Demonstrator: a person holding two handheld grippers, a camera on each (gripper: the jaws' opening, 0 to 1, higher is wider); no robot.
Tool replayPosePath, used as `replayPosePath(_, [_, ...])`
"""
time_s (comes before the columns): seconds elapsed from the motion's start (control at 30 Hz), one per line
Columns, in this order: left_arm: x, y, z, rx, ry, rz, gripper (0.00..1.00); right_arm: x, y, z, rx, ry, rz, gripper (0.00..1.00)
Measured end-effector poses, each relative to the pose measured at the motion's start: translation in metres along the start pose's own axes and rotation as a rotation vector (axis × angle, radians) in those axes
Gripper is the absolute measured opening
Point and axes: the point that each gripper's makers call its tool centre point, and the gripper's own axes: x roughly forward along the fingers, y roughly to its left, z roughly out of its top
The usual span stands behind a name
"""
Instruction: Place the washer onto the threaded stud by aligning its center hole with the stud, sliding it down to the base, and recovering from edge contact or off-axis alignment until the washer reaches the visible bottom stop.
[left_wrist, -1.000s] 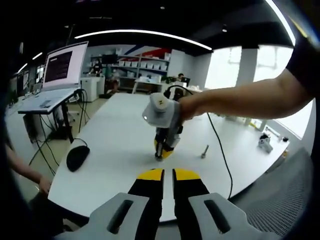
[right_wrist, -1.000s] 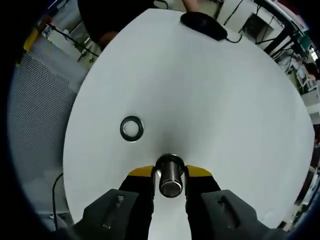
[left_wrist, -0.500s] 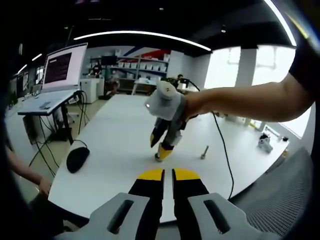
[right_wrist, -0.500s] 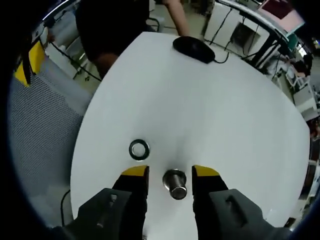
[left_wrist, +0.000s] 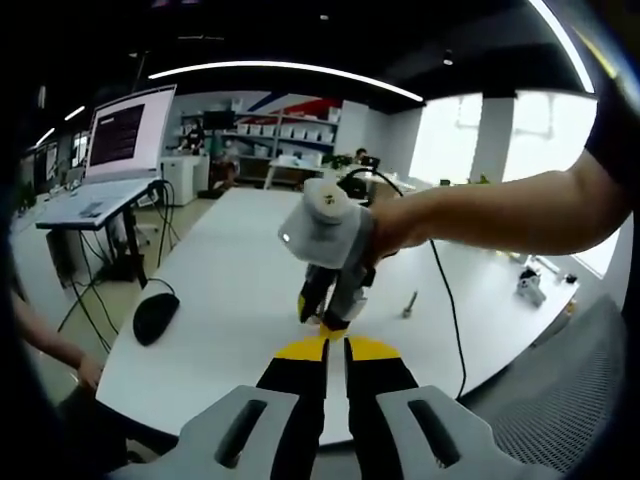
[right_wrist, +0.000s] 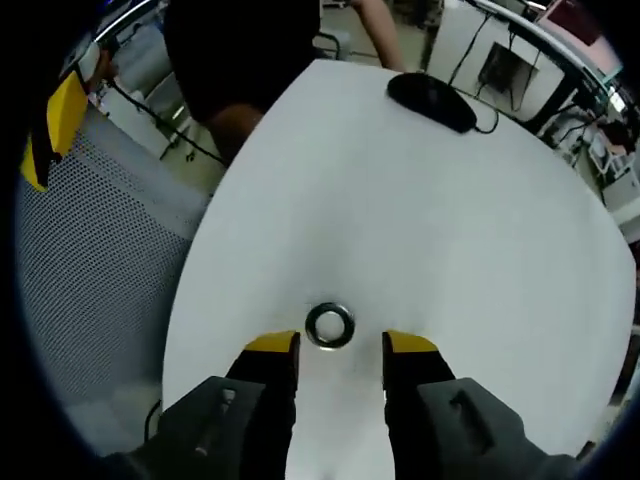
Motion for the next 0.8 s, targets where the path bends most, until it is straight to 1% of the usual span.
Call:
replayPosePath(0.23, [0.000,0.000,-0.001,0.002,0.005,-0.004,0.04,0.018,0.005,-0.008,0.001,0.049,0.012,0.34])
replayPosePath(0.37, [0.000,-0.001,0.000,0.001,0.005,-0.005,0.04,0.017,0.002,-0.006,-0.005,0.059,-0.025,0.29])
replayPosePath(0.4, [0.000,-0.001,0.000,0.002,0.004,-0.005,0.04,0.017,0.002,-0.006,-0.028,0.071,-0.039,0.29])
replayPosePath(0.57, [0.000,-0.001,0.000,0.001,0.003,-0.005,0.04,0.016,0.002,-0.006,-0.012,0.066,-0.037,0.28])
replayPosePath(0.6, [0.000,-0.001,0.000,0.001,0.002,-0.005,0.04,0.016,0.003,-0.006,-0.017,0.065,-0.034,0.25])
replayPosePath(0.63, [0.000,-0.001,0.000,0.001,0.002,-0.005,0.04,0.017,0.004,-0.004,-0.016,0.056,-0.032,0.24])
replayPosePath(0.67, [0.000,-0.001,0.000,0.001,0.002,-0.005,0.04,0.017,0.003,-0.005,0.000,0.061,-0.040,0.24])
replayPosePath(0.73, [0.000,-0.001,0.000,0.000,0.002,-0.004,0.04,0.017,0.002,-0.005,-0.015,0.061,-0.038,0.23])
replayPosePath(0.8, [0.000,-0.001,0.000,0.000,0.002,-0.004,0.04,0.017,0.002,-0.006,-0.006,0.056,-0.036,0.23])
